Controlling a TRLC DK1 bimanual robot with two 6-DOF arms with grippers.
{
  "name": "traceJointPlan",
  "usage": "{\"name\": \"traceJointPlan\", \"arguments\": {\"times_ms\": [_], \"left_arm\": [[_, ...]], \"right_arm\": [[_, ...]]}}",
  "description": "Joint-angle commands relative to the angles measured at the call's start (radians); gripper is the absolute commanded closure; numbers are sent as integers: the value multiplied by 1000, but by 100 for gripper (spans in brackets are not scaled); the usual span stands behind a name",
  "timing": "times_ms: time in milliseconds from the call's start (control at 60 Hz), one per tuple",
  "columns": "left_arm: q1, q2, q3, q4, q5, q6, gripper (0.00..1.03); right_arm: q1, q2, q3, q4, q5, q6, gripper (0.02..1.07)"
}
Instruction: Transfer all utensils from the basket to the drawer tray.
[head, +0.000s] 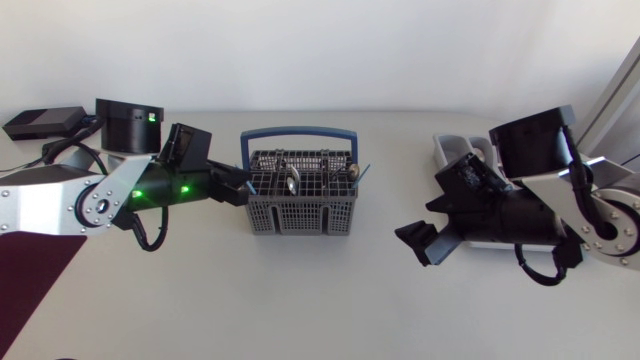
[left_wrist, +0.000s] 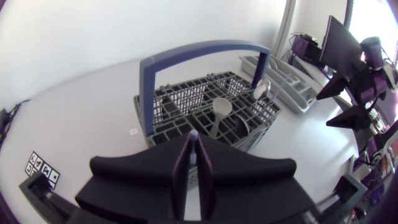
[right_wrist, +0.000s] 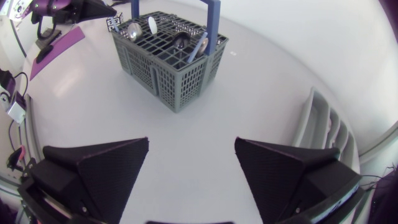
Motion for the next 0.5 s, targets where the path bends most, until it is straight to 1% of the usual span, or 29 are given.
{"name": "traceJointPlan", "arguments": {"times_ms": [0,417,483], "left_arm": [[-7,-56,51,-18,8,-17,99],[-13,-293,216,-259,8,-22,99],[-25,-334,241,-299,8,-36,99]], "right_arm": [[11,-18,-33,-1,6,-21,7],[31,-93,-33,-35,6,-40,7],[36,-114,-28,-49,6,-43,7]]}}
